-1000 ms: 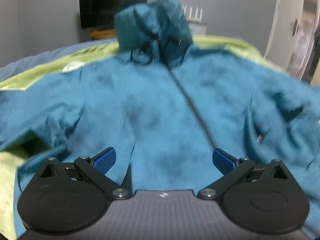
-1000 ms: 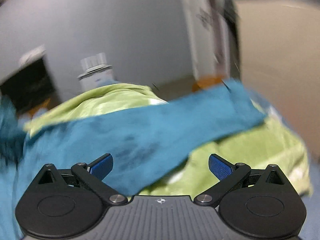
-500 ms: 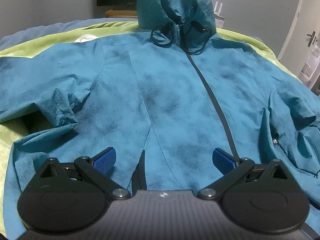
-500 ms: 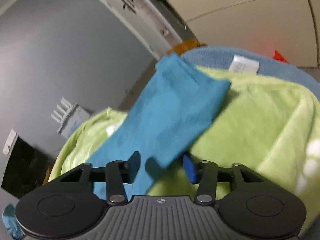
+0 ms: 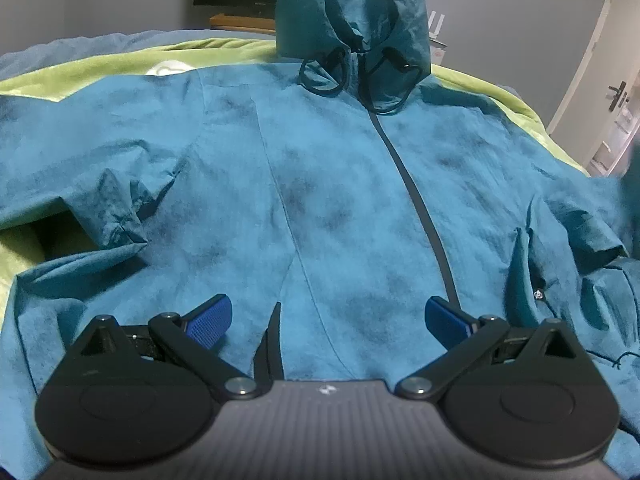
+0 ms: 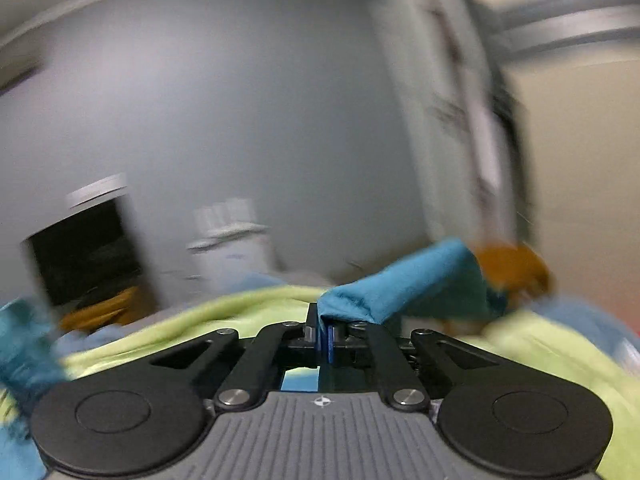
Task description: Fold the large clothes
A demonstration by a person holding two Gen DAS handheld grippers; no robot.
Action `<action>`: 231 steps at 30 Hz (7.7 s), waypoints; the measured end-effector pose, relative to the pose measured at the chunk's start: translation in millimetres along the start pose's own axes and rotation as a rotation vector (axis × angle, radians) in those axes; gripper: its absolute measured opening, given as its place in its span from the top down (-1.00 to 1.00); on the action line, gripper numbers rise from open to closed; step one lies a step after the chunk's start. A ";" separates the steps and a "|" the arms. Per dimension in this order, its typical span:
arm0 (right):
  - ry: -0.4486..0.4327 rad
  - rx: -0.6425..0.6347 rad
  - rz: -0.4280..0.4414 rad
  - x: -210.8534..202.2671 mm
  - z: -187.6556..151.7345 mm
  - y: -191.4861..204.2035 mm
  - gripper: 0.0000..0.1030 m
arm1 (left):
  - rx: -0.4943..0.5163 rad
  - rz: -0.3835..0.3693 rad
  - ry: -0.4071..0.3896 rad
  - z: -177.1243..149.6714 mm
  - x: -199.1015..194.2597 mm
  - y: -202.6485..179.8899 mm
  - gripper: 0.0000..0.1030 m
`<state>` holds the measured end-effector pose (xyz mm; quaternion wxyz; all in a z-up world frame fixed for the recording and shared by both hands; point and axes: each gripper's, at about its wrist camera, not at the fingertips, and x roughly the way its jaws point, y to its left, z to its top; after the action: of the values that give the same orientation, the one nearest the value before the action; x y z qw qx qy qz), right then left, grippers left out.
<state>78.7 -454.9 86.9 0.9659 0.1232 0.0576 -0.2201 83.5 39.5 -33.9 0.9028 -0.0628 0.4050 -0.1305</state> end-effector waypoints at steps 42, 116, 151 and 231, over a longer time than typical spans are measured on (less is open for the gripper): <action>0.449 -0.066 0.425 -39.5 -155.7 91.3 -0.34 | 0.521 0.149 -0.115 28.9 93.4 -122.7 0.69; 0.401 -0.380 0.171 -11.4 -222.4 124.7 -0.98 | -0.850 0.490 -0.490 -8.3 -143.9 363.0 0.73; 0.405 -0.384 0.166 -10.2 -224.9 126.2 -0.99 | 0.358 -0.195 -0.307 42.2 19.9 -145.3 -0.32; 0.413 -0.187 0.058 12.7 -201.0 140.5 -0.61 | 0.035 0.190 -0.090 2.3 26.0 31.6 -0.91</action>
<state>140.3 -284.6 -78.8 0.9467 0.0772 0.2709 -0.1561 107.6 62.3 -57.9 0.9293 -0.0141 0.3658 -0.0482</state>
